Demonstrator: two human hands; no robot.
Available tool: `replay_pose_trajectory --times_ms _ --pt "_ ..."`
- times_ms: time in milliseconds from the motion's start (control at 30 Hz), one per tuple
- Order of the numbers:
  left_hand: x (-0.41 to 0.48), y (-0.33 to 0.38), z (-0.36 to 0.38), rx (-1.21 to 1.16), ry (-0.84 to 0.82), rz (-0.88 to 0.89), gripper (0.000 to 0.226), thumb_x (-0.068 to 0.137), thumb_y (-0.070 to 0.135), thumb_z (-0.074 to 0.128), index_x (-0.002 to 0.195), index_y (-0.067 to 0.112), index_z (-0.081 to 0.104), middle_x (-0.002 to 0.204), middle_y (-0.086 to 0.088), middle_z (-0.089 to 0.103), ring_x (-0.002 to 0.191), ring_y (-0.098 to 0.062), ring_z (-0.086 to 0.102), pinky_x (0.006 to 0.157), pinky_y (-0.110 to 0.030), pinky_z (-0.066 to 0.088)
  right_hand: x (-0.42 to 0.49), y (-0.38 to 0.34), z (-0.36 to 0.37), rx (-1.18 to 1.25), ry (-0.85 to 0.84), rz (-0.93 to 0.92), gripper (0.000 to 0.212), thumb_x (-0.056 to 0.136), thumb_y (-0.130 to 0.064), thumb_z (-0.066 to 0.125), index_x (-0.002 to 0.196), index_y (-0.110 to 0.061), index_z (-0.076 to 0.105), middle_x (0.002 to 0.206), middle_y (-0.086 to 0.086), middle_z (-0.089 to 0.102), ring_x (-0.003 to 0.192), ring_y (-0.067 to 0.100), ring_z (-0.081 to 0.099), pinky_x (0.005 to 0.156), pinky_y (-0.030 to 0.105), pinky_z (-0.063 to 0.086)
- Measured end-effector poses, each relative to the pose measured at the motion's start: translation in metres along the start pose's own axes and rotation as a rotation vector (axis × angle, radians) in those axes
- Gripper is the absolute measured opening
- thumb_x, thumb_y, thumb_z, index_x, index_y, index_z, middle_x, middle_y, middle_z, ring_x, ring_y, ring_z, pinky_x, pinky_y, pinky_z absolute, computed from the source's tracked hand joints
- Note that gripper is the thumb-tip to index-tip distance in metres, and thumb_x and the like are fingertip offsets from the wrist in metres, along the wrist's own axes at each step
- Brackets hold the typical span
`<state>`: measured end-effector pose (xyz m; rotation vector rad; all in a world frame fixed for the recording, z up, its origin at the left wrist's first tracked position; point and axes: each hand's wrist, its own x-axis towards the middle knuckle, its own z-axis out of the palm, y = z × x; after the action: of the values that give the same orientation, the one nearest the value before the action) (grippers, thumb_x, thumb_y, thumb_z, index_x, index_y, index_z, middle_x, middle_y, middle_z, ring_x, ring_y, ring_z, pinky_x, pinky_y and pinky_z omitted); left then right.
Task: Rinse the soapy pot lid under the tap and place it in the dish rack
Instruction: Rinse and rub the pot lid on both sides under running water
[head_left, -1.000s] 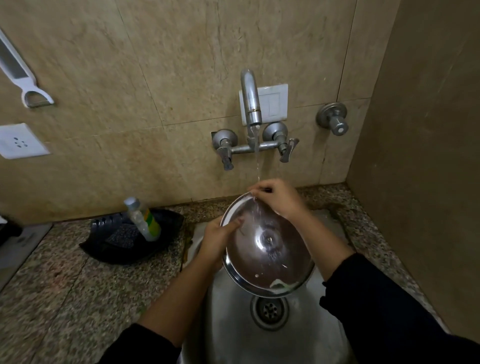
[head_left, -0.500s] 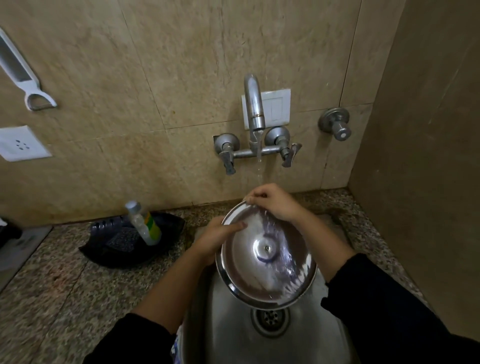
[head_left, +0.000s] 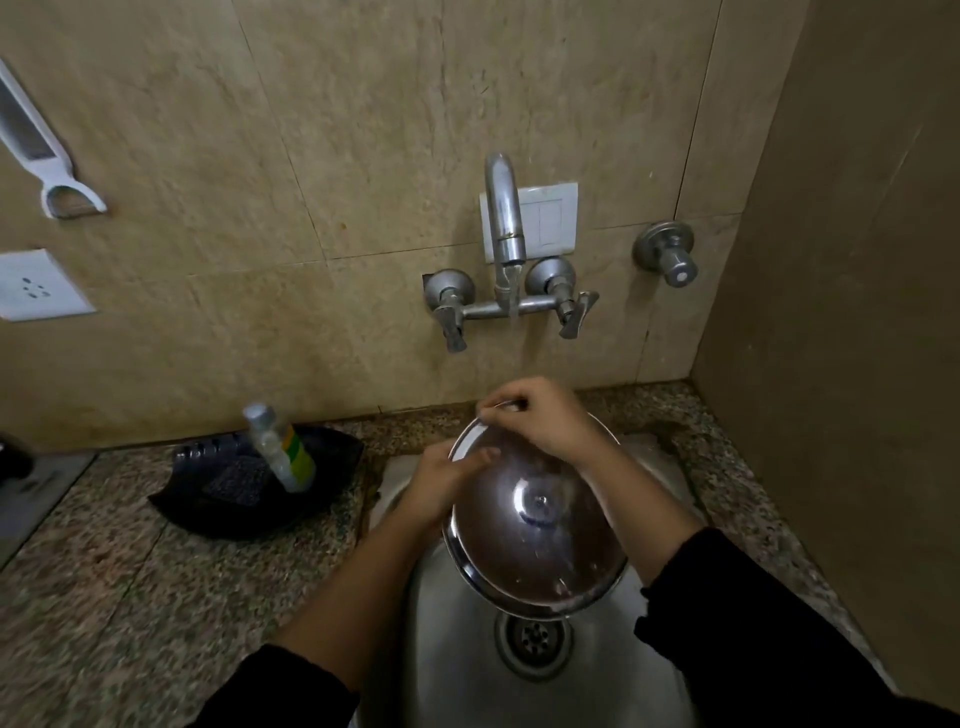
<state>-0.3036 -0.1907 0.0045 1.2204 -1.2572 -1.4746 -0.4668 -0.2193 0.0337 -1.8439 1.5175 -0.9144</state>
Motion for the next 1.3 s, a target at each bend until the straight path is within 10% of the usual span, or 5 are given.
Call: replay_pose_trajectory --times_ms 400,733,1100,1300 --pt "-0.007 -0.014 -0.022 -0.279 0.079 -0.118 0.016 0.090 0.016 0.061 0.098 0.007 0.071 0.090 -0.015 0.076 0.077 -0.025 0.073 0.064 -0.033 0.060 -0.010 0.050 -0.019 0.405 0.314 0.337 0.013 0.089 -0.011 0.062 0.092 -0.006 0.073 0.090 0.009 0.071 0.086 0.023 0.064 0.085 0.038 0.053" --pt "0.012 0.004 -0.016 0.051 -0.013 -0.073 0.041 0.095 0.042 0.050 0.110 0.009 0.071 0.106 -0.015 0.074 0.097 -0.028 0.070 0.082 -0.037 0.056 0.016 0.003 -0.005 0.202 -0.048 0.090 0.004 0.079 -0.022 0.075 0.076 -0.020 0.076 0.067 -0.009 0.070 0.069 0.011 0.063 0.074 0.036 0.051" --pt "-0.005 -0.028 -0.035 -0.349 0.417 -0.042 0.034 0.095 0.040 0.051 0.088 0.012 0.068 0.088 -0.008 0.072 0.079 -0.022 0.068 0.074 -0.035 0.055 -0.068 0.069 0.030 0.192 0.343 0.371 0.020 0.095 -0.016 0.049 0.105 -0.013 0.067 0.106 0.012 0.070 0.102 0.030 0.063 0.086 0.038 0.047" --pt "0.000 -0.031 -0.033 -0.373 0.564 -0.026 0.036 0.096 0.044 0.048 0.085 0.016 0.068 0.087 -0.006 0.072 0.086 -0.025 0.067 0.078 -0.035 0.053 -0.103 0.054 0.066 -0.267 0.306 0.247 0.054 0.098 -0.024 0.037 0.148 -0.008 0.026 0.156 0.015 0.024 0.143 0.031 0.025 0.115 0.042 0.025"
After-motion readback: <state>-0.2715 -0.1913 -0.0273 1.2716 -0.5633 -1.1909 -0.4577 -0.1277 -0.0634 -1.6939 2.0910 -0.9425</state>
